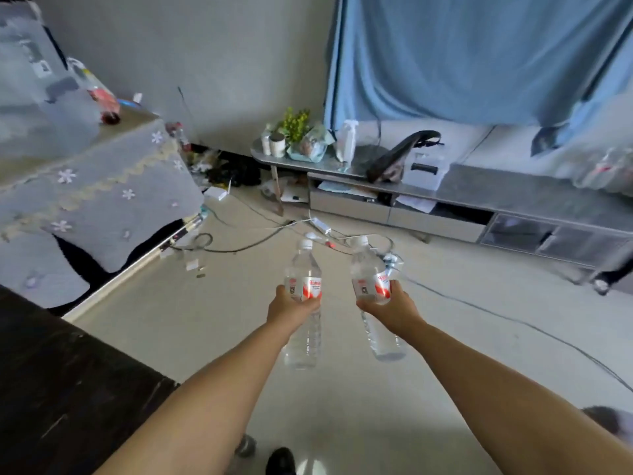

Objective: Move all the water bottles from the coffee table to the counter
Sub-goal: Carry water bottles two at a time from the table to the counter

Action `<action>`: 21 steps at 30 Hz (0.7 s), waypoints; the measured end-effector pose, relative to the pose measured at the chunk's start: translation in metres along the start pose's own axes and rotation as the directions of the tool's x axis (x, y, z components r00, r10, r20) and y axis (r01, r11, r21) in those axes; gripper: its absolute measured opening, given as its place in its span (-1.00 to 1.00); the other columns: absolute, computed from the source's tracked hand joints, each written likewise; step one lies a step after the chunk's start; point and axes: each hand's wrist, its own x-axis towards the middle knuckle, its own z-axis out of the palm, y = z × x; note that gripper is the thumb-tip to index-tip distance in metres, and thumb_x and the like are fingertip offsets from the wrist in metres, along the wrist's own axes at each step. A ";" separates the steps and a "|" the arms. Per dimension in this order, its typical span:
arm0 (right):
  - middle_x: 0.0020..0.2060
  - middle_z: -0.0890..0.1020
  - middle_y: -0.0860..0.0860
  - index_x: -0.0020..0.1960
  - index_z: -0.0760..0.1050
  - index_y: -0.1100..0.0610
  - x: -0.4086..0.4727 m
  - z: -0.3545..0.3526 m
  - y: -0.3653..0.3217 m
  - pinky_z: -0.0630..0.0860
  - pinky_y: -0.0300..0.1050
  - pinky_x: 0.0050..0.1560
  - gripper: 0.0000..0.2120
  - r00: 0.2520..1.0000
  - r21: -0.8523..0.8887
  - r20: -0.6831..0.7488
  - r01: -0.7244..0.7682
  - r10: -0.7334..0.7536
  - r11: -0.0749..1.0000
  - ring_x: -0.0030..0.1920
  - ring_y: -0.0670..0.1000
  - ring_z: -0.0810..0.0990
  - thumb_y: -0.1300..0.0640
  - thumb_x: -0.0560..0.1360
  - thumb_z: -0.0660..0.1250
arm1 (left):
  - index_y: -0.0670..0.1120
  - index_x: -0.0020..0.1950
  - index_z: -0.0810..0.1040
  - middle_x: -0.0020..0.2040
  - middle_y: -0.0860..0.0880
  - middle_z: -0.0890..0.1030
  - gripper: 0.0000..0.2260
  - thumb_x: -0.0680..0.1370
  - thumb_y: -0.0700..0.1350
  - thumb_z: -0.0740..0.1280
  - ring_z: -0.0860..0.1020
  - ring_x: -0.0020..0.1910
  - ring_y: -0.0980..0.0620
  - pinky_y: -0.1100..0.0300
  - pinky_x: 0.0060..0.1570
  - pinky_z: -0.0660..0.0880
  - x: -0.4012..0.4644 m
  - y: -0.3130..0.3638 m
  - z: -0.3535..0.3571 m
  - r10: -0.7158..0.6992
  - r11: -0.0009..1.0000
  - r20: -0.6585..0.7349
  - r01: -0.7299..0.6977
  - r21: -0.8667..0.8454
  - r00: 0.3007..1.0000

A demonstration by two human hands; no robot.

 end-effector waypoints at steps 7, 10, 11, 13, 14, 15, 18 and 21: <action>0.06 0.56 0.05 0.22 0.37 0.10 0.051 -0.080 0.045 0.47 -0.08 -0.09 -0.46 0.980 0.060 -0.145 -0.131 0.139 0.990 -0.02 0.08 0.55 -0.07 0.37 0.47 | -0.08 0.27 0.38 0.01 -0.02 0.52 -0.46 0.40 0.06 0.48 0.50 -0.06 -0.04 0.19 -0.08 0.40 0.049 0.064 0.097 0.061 0.988 0.183 -0.086 0.131 0.981; 0.06 0.58 0.05 0.23 0.37 0.09 0.086 -0.110 0.056 0.54 -0.02 -0.02 -0.43 0.964 0.088 -0.200 -0.160 0.175 0.983 0.00 0.09 0.58 -0.10 0.34 0.48 | -0.08 0.29 0.37 0.06 -0.04 0.55 -0.44 0.39 0.06 0.48 0.52 -0.05 -0.04 0.18 -0.09 0.42 0.083 0.099 0.136 0.087 0.976 0.264 -0.135 0.170 0.961; 0.06 0.59 0.05 0.24 0.37 0.08 0.095 -0.117 0.058 0.56 0.00 0.00 -0.40 0.962 0.093 -0.208 -0.160 0.176 0.983 0.01 0.09 0.59 -0.13 0.32 0.48 | -0.07 0.31 0.36 0.09 -0.05 0.56 -0.43 0.39 0.06 0.48 0.52 -0.04 -0.04 0.18 -0.08 0.42 0.092 0.108 0.146 0.093 0.973 0.285 -0.148 0.177 0.954; 0.08 0.58 0.05 0.26 0.36 0.06 0.119 -0.140 0.064 0.57 0.01 0.02 -0.36 0.949 0.113 -0.239 -0.183 0.206 0.977 0.03 0.09 0.60 -0.16 0.29 0.49 | -0.06 0.34 0.36 0.15 -0.06 0.57 -0.39 0.38 0.06 0.49 0.52 -0.02 -0.04 0.19 -0.05 0.43 0.115 0.137 0.172 0.105 0.967 0.336 -0.176 0.187 0.936; 0.09 0.58 0.05 0.27 0.35 0.05 0.132 -0.151 0.066 0.58 0.03 0.04 -0.33 0.940 0.127 -0.255 -0.201 0.228 0.971 0.03 0.09 0.60 -0.18 0.28 0.49 | -0.06 0.35 0.37 0.17 -0.06 0.58 -0.38 0.37 0.05 0.50 0.52 -0.02 -0.03 0.19 -0.05 0.43 0.127 0.152 0.185 0.117 0.963 0.361 -0.195 0.188 0.925; 0.10 0.58 0.05 0.27 0.35 0.05 0.142 -0.160 0.067 0.58 0.05 0.07 -0.32 0.932 0.141 -0.268 -0.214 0.245 0.967 0.04 0.10 0.60 -0.19 0.28 0.49 | -0.06 0.34 0.38 0.17 -0.06 0.58 -0.39 0.36 0.05 0.51 0.53 -0.02 -0.03 0.20 -0.04 0.44 0.137 0.165 0.196 0.130 0.959 0.381 -0.214 0.187 0.916; 0.09 0.58 0.06 0.28 0.35 0.08 0.169 -0.191 0.069 0.58 0.04 0.04 -0.34 0.899 0.187 -0.331 -0.236 0.287 0.954 0.04 0.11 0.60 -0.16 0.31 0.50 | -0.07 0.31 0.38 0.18 -0.09 0.57 -0.41 0.37 0.04 0.51 0.54 0.04 -0.07 0.16 0.03 0.47 0.163 0.205 0.231 0.159 0.933 0.431 -0.277 0.228 0.888; 0.07 0.59 0.06 0.27 0.36 0.09 0.188 -0.214 0.077 0.53 -0.02 -0.04 -0.36 0.867 0.220 -0.366 -0.272 0.338 0.937 0.02 0.11 0.60 -0.14 0.33 0.50 | -0.10 0.30 0.39 0.11 -0.09 0.57 -0.45 0.40 0.00 0.50 0.53 -0.17 0.02 0.21 -0.14 0.47 0.178 0.231 0.262 0.168 0.909 0.471 -0.321 0.267 0.866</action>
